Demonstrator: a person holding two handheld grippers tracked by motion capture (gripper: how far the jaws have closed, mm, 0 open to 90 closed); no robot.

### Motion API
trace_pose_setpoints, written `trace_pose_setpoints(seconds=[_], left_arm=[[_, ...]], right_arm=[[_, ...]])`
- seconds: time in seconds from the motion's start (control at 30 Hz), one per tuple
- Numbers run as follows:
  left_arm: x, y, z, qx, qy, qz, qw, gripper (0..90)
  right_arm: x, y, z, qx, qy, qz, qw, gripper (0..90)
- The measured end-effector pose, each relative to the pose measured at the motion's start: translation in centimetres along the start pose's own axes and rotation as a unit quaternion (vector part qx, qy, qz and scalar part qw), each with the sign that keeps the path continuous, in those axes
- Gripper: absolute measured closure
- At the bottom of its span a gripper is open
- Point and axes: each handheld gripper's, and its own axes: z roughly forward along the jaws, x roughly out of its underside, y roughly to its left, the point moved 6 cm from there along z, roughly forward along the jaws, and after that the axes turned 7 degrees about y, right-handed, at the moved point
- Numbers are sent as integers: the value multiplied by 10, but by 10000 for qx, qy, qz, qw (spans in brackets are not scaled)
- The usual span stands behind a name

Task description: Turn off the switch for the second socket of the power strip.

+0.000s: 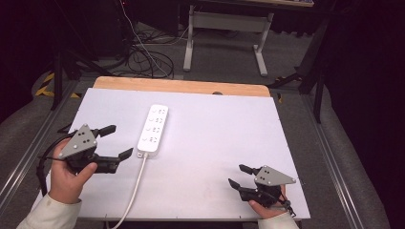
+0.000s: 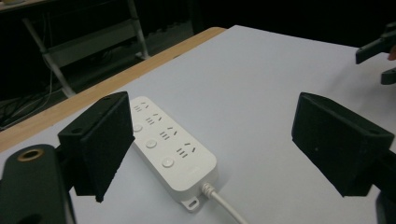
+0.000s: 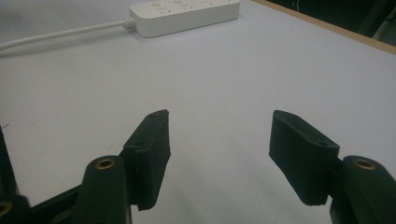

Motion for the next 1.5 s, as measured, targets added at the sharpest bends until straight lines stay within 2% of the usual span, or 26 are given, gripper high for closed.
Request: trace_pose_setpoints(seconds=[0.2,0.3,0.47,0.6,0.73,0.97,1.07,1.23,1.37,1.5], left_arm=[[22,0,-6,-45,229,-48,9997,119],[34,-3,-11,54,336,-35,9994,96],[49,-3,-19,106,326,-54,9994,87],[63,-4,-21,4,412,-131,9991,86],[77,-5,-21,-121,526,-41,9985,88],[93,-11,-18,-42,522,114,9986,86],[100,-11,-17,85,462,43,9989,86],[115,-8,-15,149,584,-91,9981,86],[121,-10,-13,315,590,-273,9974,86],[122,-8,-12,268,605,-281,9974,86]], right_arm=[[0,0,0,0,-6,-17,10000,385],[0,0,0,4,0,-8,10000,385],[0,0,0,5,6,-12,10000,385],[0,0,0,-1,2,-2,10000,385],[0,0,0,5,7,-6,10000,385],[0,0,-1,-1,-12,-19,10000,385],[0,0,-1,-2,-8,-11,10000,385],[0,-1,-1,-1,-11,-8,10000,385],[0,0,-1,-9,-16,-6,10000,385],[1,-1,-1,-12,-10,-24,10000,385]])
